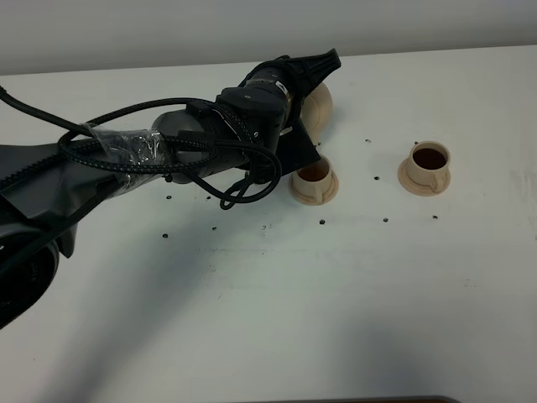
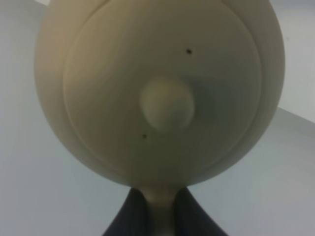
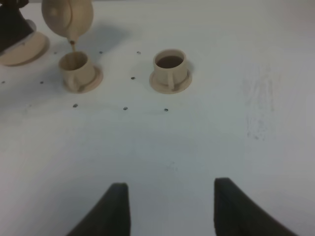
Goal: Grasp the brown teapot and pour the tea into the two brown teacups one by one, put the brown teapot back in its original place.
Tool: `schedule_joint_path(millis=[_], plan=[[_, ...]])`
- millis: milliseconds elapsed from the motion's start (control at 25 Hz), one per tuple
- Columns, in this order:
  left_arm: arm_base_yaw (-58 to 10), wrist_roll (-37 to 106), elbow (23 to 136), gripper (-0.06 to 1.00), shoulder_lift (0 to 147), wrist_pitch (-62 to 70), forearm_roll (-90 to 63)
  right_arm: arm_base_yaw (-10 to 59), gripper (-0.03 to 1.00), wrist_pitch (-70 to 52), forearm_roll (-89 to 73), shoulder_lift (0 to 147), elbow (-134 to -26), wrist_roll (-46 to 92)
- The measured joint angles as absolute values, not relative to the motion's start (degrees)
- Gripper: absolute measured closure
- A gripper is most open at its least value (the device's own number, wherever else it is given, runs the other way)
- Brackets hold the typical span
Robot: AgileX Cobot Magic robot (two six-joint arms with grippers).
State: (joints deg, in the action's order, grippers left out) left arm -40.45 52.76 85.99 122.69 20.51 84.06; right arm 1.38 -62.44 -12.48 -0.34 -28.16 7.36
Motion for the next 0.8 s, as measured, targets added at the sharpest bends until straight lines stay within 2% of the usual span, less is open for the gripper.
schedule_joint_path(millis=[800], plan=[[-40.5,60.4,86.0,0.83,122.7,19.6,84.1,1.4,0.56,-62.4,-12.5,-0.3,-28.2,7.4]])
